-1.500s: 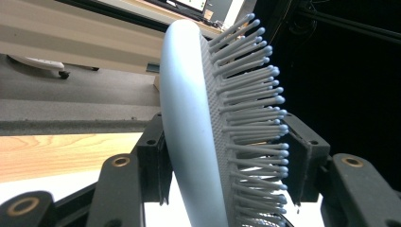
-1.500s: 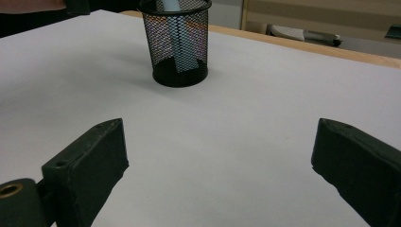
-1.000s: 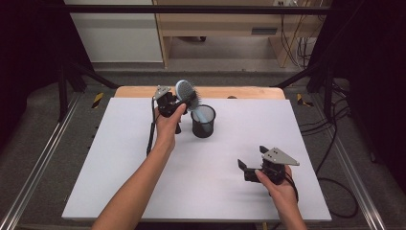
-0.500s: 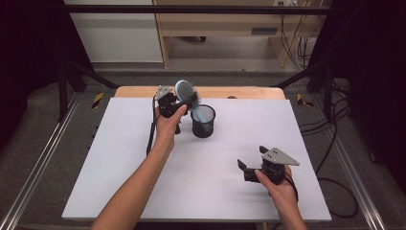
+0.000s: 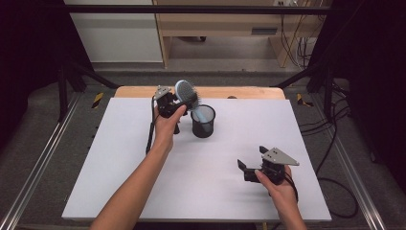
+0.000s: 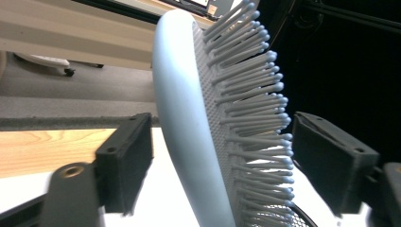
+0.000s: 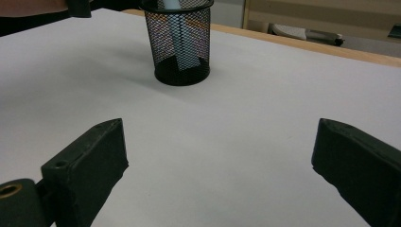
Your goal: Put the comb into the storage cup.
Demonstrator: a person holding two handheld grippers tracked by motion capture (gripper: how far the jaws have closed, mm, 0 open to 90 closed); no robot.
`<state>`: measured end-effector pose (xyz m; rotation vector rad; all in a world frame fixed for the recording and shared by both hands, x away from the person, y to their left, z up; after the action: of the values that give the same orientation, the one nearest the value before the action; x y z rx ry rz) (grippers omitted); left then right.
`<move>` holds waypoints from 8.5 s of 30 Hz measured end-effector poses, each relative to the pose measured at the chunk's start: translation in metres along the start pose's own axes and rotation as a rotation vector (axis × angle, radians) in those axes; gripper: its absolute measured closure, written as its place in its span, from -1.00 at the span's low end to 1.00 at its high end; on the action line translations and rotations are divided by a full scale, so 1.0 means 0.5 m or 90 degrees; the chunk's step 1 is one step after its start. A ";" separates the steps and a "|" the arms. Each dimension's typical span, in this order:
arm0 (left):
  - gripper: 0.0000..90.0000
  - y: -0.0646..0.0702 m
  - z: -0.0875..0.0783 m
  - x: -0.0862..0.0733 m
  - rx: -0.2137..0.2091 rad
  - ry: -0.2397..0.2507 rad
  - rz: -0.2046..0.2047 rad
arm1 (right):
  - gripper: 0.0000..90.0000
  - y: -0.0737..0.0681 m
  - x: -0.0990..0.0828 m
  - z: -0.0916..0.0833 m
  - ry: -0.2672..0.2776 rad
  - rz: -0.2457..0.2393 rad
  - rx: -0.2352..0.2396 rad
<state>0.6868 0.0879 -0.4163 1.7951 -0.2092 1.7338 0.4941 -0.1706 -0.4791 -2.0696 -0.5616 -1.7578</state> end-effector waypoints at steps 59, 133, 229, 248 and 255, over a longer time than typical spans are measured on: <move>-0.94 0.015 -0.045 0.001 -0.027 0.002 0.106 | -0.92 0.002 -0.001 0.000 -0.004 0.003 -0.004; -0.95 -0.122 -0.303 0.089 0.041 0.018 0.156 | -0.92 0.001 -0.001 0.003 -0.008 0.005 -0.003; -0.97 -0.181 -0.551 0.139 0.086 0.054 0.195 | -0.88 0.061 0.026 -0.035 0.031 0.059 -0.034; -0.97 -0.213 -0.593 0.062 0.109 0.048 0.177 | -0.91 0.089 -0.018 -0.062 0.064 0.044 -0.056; -0.97 -0.215 -0.592 0.044 0.112 0.047 0.174 | -0.92 0.091 -0.019 -0.062 0.068 0.033 -0.057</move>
<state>0.4952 0.3369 -0.4482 1.8935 -0.2904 2.0622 0.4904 -0.2258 -0.4848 -2.0141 -0.4015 -1.8818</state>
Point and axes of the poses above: each handheld gripper's, and its own axes: z roughly forward along the jaws, x roughly out of its top, y roughly to its right, the point moved 7 cm from there along z, roughly forward along the jaws, and after that the axes turned 13 degrees about y, right-handed, at the moved point
